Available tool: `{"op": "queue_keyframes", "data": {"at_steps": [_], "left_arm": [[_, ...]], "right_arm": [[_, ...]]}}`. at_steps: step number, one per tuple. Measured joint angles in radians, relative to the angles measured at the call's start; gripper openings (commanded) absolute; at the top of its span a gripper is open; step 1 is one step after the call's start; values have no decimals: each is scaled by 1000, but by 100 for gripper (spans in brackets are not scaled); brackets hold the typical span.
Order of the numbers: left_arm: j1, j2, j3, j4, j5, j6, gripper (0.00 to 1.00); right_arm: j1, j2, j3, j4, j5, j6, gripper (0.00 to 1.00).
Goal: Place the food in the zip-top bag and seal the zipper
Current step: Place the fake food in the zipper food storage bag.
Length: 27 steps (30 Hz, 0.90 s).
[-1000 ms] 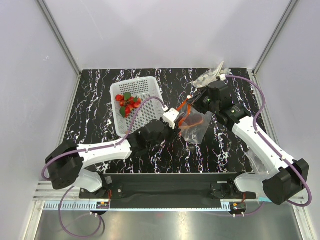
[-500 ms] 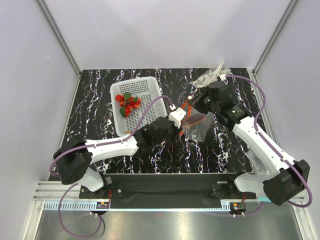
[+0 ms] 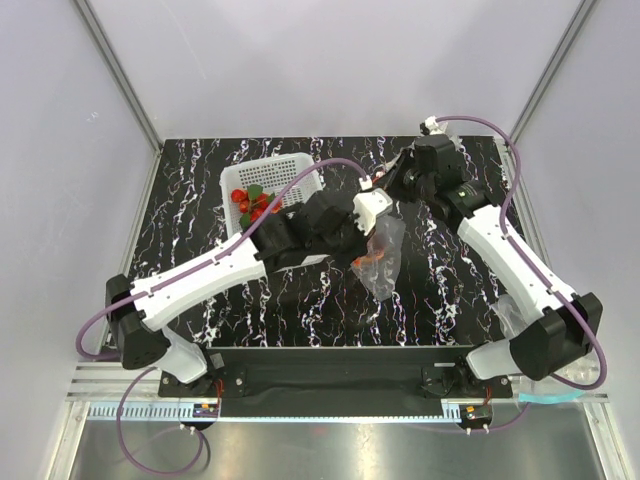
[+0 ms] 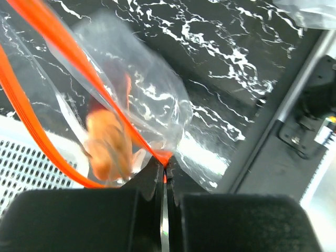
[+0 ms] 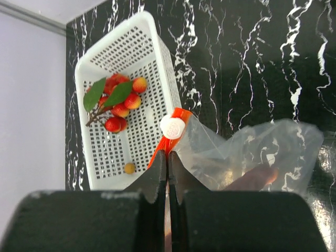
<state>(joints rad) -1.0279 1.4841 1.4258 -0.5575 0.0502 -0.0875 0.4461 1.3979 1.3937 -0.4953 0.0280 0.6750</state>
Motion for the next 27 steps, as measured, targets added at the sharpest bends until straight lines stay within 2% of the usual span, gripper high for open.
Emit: {"op": "queue_keyframes", "data": {"at_steps": [7,11,15,23,27], "left_arm": [[-48,79,259,-315,-20,-18,0],[-57,98,324,-431,-20,-25,0],[-57,99,401,-503,-16,-39,0],[-58,117,411,-597,-5,-9,0],[-63,190,428,-665,-49,2,0]], "right_arm": [[-48,37,-5,9,-192,-18,0],[-48,56,-5,14,-267,-22,0],[-48,28,-64,110,-328,-23,0],[-49,-6,-183,267,-388,10,0],[-49,38,-183,261,-392,14,0]]}}
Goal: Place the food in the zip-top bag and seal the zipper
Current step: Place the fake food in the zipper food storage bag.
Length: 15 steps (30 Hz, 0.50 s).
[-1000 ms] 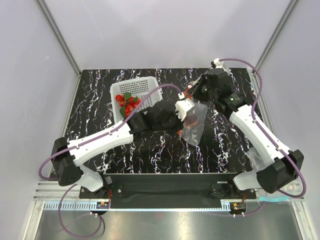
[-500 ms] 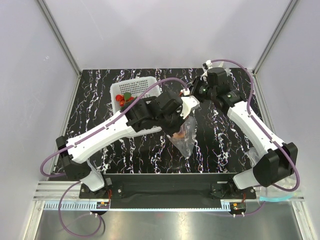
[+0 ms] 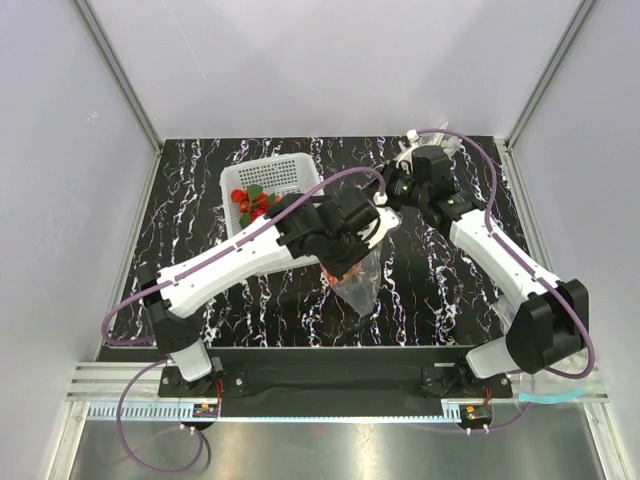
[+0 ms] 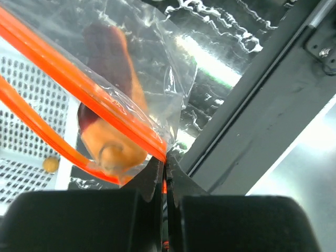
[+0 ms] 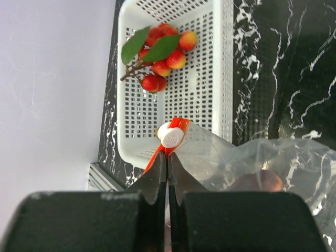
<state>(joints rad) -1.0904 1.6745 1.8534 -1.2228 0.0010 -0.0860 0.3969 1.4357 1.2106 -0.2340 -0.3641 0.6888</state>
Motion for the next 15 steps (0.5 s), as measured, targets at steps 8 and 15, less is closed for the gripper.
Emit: {"op": "queue_keyframes", "data": {"at_steps": [8,15], "left_arm": [[-7,-221,55,136,-66,6,6],[-10,-350,-152,395,69,6,0]], "right_arm": [[-13,-159,55,113,12,-12,0],[-26,-234,147,-83,230,-37,0]]}}
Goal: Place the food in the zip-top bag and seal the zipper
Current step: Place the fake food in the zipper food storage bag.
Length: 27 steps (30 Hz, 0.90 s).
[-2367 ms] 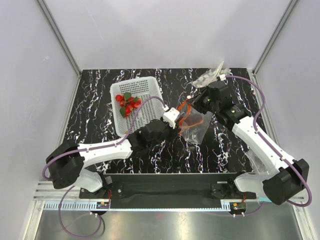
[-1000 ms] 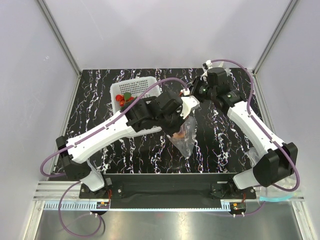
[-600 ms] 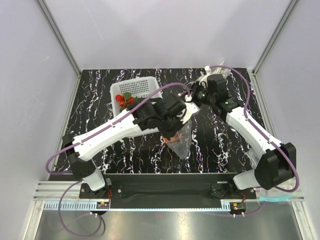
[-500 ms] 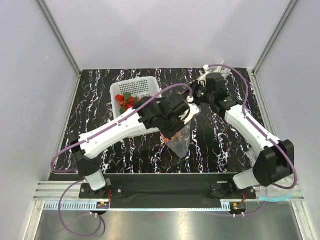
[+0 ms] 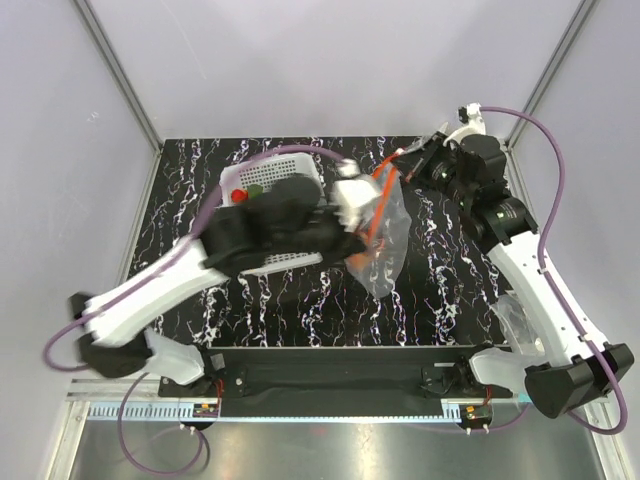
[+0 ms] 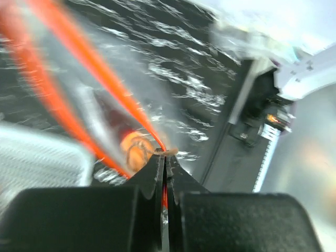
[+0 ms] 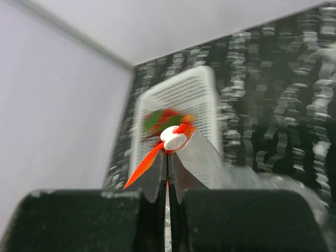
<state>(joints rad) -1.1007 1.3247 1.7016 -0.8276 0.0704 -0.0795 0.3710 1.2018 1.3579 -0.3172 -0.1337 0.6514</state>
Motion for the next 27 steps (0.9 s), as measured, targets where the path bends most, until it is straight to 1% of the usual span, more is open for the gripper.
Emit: {"op": "queue_keyframes", "data": {"at_steps": [2,3,4,6,8,10,12,15,23,27], "left_arm": [[-7,134,31,29,69,-3,0],[-11,179,27,32,79,-2,0],[-13,219,9,34,78,1,0],[-11,243,-35,15,56,7,0],[-11,201,-76,-1,20,19,0],[-11,127,-95,-13,-14,29,0],[-11,55,-95,-15,-51,36,0],[-10,16,-72,-41,-84,47,0],[-13,76,-53,-69,-130,80,0],[-20,76,-77,-38,-164,71,0]], "right_arm": [[-22,6,-10,-49,82,-18,0],[-34,6,-18,-68,103,-24,0],[-43,5,-21,-91,117,-28,0],[-44,13,-24,-120,105,-31,0],[-43,42,-24,-121,53,-29,0],[-43,85,-24,-109,-1,-25,0],[-40,127,-32,-99,-58,-16,0],[-32,133,-50,-91,-104,-16,0],[-35,87,17,-68,-26,-94,0],[-43,29,-22,-37,8,-90,0]]}}
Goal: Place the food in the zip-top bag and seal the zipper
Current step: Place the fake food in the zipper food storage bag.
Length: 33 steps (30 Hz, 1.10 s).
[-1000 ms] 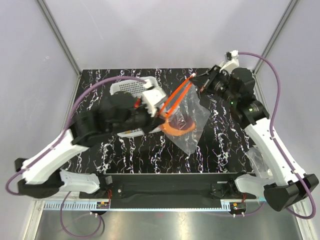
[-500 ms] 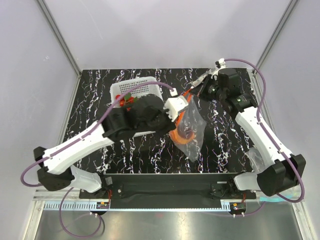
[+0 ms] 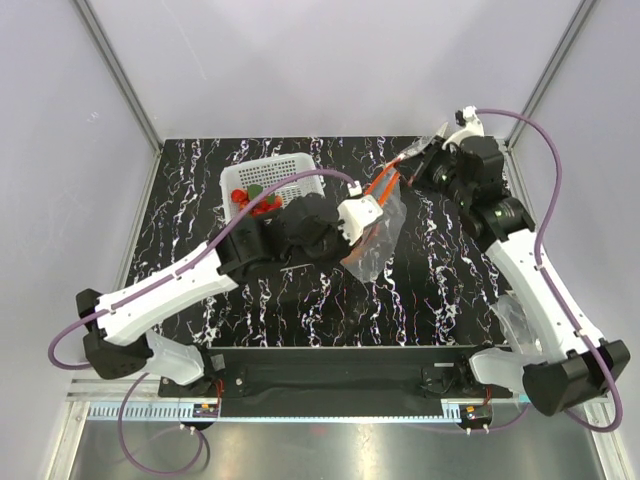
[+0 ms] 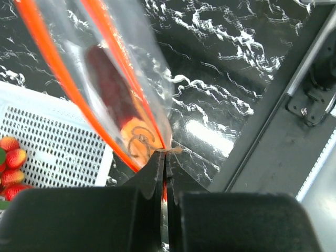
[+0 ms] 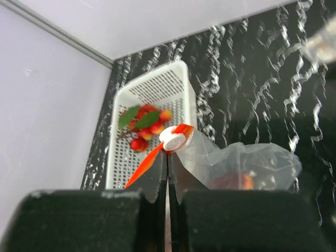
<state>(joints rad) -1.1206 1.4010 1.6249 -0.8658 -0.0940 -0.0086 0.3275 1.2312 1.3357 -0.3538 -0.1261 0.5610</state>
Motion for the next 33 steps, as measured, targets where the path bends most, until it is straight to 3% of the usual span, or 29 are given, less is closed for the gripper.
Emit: {"op": "queue_keyframes", "data": {"at_steps": [5,9,11,16,25,29,33], "left_arm": [[-3,-35,-163,69,-45,-2,0],[-4,18,-221,80,-18,-16,0],[-5,38,-232,82,5,-22,0],[-6,29,-234,117,40,-22,0],[-2,-48,-188,141,-40,2,0],[3,-62,-101,128,-96,25,0],[3,-127,-108,181,-111,35,0]], "right_arm": [[-2,-48,-194,25,67,66,2],[-3,-47,-371,-3,124,115,12],[-3,-57,-407,-23,146,121,12],[-5,-122,-371,-66,203,100,0],[-5,-233,-297,-101,241,55,0],[-5,-198,-275,-100,227,58,0],[5,-125,-279,-75,135,93,0]]}}
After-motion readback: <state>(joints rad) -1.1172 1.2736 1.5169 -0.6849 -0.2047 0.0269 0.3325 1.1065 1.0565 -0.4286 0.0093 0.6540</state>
